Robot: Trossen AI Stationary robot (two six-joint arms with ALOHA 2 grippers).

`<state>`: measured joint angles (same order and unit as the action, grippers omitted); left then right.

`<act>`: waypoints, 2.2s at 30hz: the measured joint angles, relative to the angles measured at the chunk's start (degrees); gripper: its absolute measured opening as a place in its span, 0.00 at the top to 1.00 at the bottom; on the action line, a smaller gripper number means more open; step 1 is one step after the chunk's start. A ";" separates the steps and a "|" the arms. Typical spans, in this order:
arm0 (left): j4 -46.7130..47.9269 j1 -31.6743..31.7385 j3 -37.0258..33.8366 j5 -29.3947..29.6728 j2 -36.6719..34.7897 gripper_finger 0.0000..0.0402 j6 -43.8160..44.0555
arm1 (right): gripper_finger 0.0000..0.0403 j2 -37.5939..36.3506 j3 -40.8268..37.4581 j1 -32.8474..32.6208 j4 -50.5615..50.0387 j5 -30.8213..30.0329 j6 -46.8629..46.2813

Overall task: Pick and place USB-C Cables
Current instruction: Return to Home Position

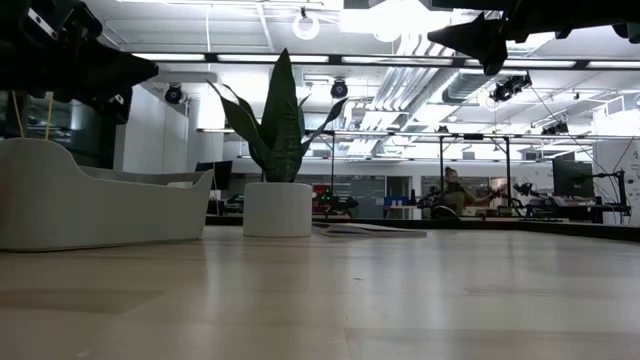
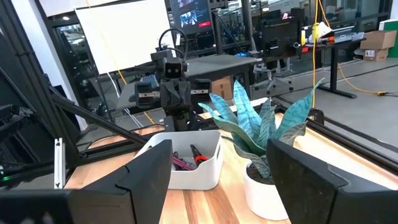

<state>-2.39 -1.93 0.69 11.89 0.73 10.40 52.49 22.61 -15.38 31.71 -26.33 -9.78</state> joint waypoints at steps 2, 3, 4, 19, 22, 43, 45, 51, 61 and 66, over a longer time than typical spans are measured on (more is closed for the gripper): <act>0.02 0.00 0.00 -0.16 0.40 1.00 -0.07 | 0.37 0.00 0.00 0.00 -0.33 0.00 -0.94; 0.04 0.00 0.00 -0.16 0.64 1.00 -0.07 | 0.37 0.00 0.00 0.00 -0.60 0.02 -1.42; 0.03 0.00 0.00 -0.16 0.86 1.00 -0.06 | 0.37 0.00 0.00 0.00 -0.92 0.07 -1.82; 0.02 0.00 0.00 -0.18 1.03 1.00 -0.05 | 0.59 -4.68 0.00 -0.05 -5.68 -0.22 -3.71; 0.01 0.00 0.00 -0.18 1.05 1.00 -0.05 | 0.81 -8.63 -0.28 -0.57 -10.50 -1.22 -3.71; 0.00 0.00 0.00 -0.21 1.04 1.00 -0.05 | 1.00 -34.86 -19.29 0.87 -6.02 -0.55 -6.26; 0.00 0.00 0.00 -0.21 1.05 1.00 -0.05 | 1.00 -35.64 -19.73 0.87 -6.11 -0.24 -5.91; 0.00 0.00 0.02 -0.21 1.05 1.00 -0.05 | 1.00 -35.82 -19.78 0.87 -7.25 0.03 -5.78; -0.01 0.02 0.03 -0.21 1.05 1.00 -0.05 | 1.00 -35.71 -22.03 1.30 -9.65 0.86 -9.38; 0.00 0.02 0.04 -0.23 1.05 1.00 -0.05 | 1.00 -35.60 -22.03 1.25 -10.31 6.74 -6.67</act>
<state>-2.39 -1.91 0.73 11.66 1.78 10.35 16.88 0.58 -14.13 21.40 -19.59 -16.45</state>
